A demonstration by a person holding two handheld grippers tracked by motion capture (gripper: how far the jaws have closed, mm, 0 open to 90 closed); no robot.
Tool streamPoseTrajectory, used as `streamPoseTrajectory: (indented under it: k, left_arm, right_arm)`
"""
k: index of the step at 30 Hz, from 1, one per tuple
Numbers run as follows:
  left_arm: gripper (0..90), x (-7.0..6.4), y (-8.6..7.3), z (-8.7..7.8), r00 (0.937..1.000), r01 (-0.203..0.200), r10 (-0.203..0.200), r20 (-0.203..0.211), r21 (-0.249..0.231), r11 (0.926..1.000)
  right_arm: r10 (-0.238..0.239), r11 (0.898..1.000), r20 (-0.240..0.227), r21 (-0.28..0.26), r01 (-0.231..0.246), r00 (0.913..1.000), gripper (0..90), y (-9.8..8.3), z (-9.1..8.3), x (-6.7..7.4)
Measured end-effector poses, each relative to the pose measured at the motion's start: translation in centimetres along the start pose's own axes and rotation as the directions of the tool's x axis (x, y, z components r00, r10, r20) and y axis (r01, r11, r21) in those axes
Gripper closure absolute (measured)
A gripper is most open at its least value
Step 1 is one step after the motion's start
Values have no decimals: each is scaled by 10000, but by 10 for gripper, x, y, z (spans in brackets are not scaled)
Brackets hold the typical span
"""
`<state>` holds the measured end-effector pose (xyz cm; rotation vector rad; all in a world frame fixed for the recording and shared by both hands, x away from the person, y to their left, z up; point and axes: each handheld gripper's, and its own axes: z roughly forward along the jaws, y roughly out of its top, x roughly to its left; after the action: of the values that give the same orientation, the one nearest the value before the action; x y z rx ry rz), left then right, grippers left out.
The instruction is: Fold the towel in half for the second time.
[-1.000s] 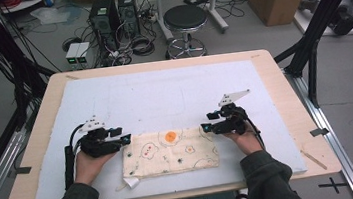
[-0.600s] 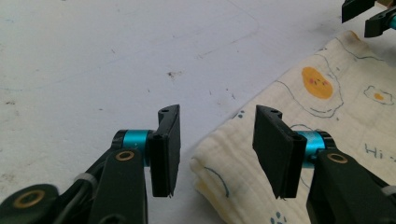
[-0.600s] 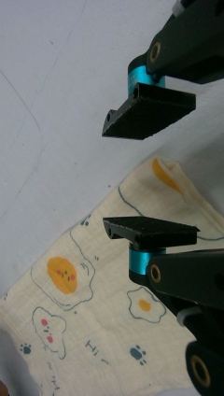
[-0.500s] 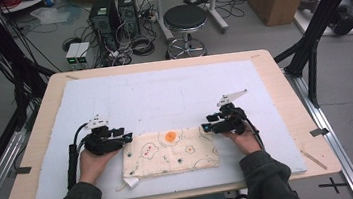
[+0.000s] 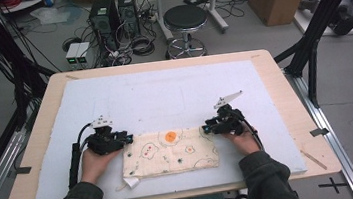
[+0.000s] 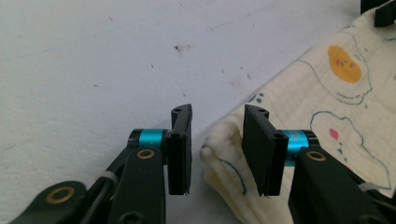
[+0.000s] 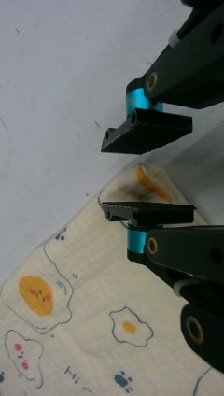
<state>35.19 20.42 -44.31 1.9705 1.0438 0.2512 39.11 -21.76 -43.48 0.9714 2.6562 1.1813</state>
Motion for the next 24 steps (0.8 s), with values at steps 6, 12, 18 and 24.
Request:
streamPoseTrajectory:
  k: [6, 12, 18, 24]
  left_arm:
    - [775, -3, -1, 2, 9998, -166, 164, 151, 169, 9997]
    - [836, -5, -1, 0, 9989, -445, 440, 179, 233, 9987]
    - [843, -4, -1, -5, 9996, -261, 262, 85, -56, 9996]
    - [847, -5, 0, -10, 9993, -358, 353, -122, -382, 9986]
  right_arm:
    - [-202, 9995, -3, 224, 202, 9998, 727, -2, 3, 4]
    - [35, 10000, -83, -22, -35, 10000, 775, -6, 3, 3]
    - [137, 9999, -297, -44, -138, 9995, 813, -7, 2, 2]
    - [119, 9998, -294, -184, -125, 9995, 827, -7, -1, 3]
